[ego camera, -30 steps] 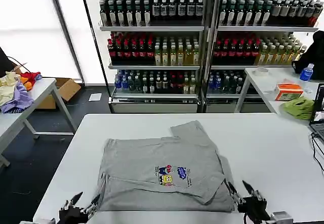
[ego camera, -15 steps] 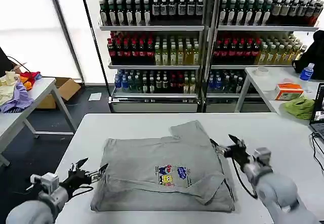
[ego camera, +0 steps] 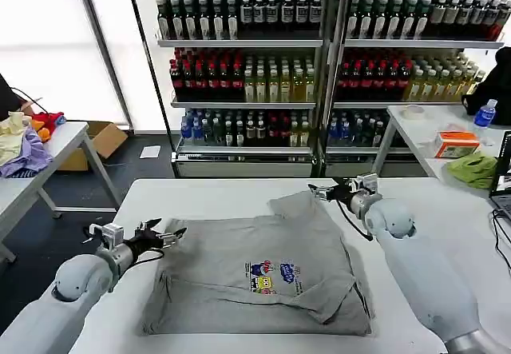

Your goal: Fold and organize the clothes.

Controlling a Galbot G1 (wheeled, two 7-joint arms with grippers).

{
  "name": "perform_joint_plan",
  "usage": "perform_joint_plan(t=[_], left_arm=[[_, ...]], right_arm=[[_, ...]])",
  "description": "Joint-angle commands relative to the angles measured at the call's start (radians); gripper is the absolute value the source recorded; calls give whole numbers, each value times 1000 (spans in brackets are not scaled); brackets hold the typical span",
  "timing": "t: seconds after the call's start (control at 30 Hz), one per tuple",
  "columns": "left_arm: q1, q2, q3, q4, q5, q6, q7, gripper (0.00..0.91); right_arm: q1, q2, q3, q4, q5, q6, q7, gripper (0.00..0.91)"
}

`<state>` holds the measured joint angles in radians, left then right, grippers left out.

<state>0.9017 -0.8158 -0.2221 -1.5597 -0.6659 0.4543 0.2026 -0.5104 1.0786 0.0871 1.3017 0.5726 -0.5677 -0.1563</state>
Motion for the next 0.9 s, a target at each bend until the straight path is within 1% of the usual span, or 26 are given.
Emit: perform_joint_plan(t=[0.03,0.13,0.33,0.37,0.4,0.43,0.47,0.5,0.53,0.67,0.7,0.73,0.8,0.9], left_arm=[[-188,1,143,177,-14,-14,26,907],[-184,-4,149,180,-14,-13,26,907],[-170,-11,152,179,-15,-12,27,907],[-168,-12,151,179,-15,-12,28,907],[-165,-12,148,179,-17,-13,32,846],[-162,-11,147,182,-17,-15,42,665],[-161,-10,146,182,-17,-16,44,564],[-155,-7,144,181,-17,-19,45,393],[-151,-6,143,179,-17,-18,46,232],[-138,1,134,188,-16,-17,54,60],[-137,2,132,192,-15,-17,56,60],[-136,1,128,195,-15,-18,59,30],[-134,1,122,199,-16,-18,63,10],[-135,0,117,202,-18,-18,66,10]], right_arm=[[107,58,-91,-228,-17,-10,-19,907],[100,73,-82,-239,11,-10,-10,907],[88,93,-93,-249,8,-12,-2,907],[86,99,-92,-252,8,-12,0,836],[85,107,-92,-254,6,-12,2,776],[84,111,-92,-256,5,-12,5,776],[83,114,-92,-256,5,-12,5,504],[83,118,-92,-255,6,-12,4,71],[83,121,-92,-255,7,-12,3,0],[87,126,-97,-262,7,-11,2,0],[88,129,-97,-266,8,-11,0,0],[88,129,-98,-267,7,-11,-1,0],[88,131,-97,-266,8,-11,-2,0],[86,133,-95,-260,10,-11,-5,0]])
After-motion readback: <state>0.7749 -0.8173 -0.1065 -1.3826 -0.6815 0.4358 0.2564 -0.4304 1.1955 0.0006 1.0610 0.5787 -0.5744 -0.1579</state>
